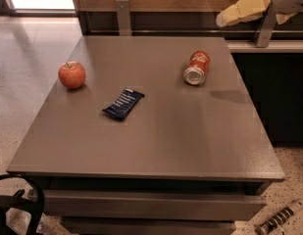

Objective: Place coke can upright

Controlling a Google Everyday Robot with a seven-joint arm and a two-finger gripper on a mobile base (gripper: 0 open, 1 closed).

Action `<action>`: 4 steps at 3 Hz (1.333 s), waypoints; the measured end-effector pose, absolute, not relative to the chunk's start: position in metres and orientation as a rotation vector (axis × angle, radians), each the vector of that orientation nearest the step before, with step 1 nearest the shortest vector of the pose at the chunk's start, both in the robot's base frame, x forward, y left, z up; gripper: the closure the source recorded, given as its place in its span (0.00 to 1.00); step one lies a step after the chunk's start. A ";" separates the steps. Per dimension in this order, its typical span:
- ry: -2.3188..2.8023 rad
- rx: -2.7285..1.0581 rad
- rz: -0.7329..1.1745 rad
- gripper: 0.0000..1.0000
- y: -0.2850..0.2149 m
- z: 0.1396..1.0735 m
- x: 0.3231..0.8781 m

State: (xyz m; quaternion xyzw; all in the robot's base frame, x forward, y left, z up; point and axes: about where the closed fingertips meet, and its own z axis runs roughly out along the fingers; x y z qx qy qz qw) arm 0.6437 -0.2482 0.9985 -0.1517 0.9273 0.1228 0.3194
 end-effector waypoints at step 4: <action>2.697 -0.129 -0.037 0.00 -0.208 0.951 0.719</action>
Offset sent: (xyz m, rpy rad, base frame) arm 0.0700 0.0415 -0.0219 -0.1479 0.1115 -0.2409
